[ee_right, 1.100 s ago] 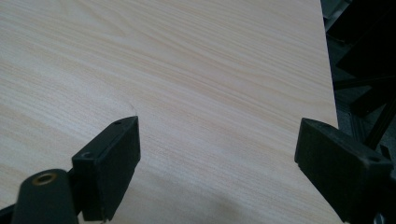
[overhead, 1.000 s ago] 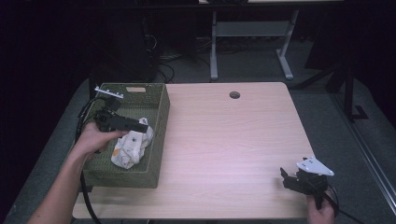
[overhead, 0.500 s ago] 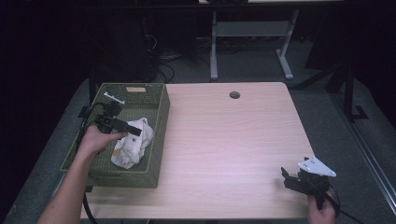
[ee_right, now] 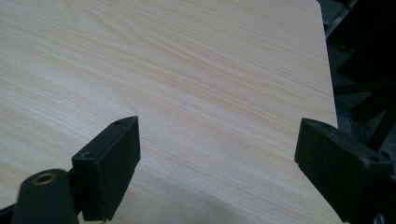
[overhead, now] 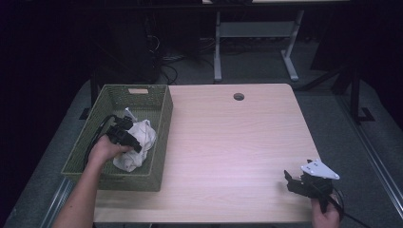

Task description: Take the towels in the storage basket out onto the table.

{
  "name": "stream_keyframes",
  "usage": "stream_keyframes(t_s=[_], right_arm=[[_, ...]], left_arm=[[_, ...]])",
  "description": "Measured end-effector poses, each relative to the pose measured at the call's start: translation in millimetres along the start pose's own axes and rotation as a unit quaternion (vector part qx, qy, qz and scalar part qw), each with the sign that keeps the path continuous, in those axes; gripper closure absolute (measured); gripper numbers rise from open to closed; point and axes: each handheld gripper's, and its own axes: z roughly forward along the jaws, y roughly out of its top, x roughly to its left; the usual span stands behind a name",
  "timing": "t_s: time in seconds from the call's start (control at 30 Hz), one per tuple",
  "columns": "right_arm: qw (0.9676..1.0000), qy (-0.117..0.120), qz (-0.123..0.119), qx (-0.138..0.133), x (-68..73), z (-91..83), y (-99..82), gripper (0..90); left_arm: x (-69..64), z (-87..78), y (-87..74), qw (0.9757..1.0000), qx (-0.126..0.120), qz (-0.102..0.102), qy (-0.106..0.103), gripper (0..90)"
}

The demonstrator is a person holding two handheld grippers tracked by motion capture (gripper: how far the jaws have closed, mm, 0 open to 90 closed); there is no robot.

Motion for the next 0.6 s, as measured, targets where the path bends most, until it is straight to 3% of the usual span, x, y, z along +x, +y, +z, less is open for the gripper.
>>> stream_keyframes(t_s=[0.23, 0.43, 0.6], right_arm=[[1.0, -0.002, 0.002, -0.003, -0.5, -1.0, -0.2, 13.9], [1.0, 0.0, -0.001, -0.003, -0.6, -1.4, -0.1, 13.9], [1.0, 0.0, -0.001, -0.002, -0.4, -2.0, -0.1, 13.9]], left_arm=[[0.5, 8.9, -1.8, 0.9997, 0.022, 0.004, 0.011, 46.2], [3.6, 9.2, -3.9, 0.9998, 0.018, -0.006, 0.008, 56.2], [5.0, 9.0, -3.7, 0.9998, 0.018, -0.006, 0.007, 59.4]])
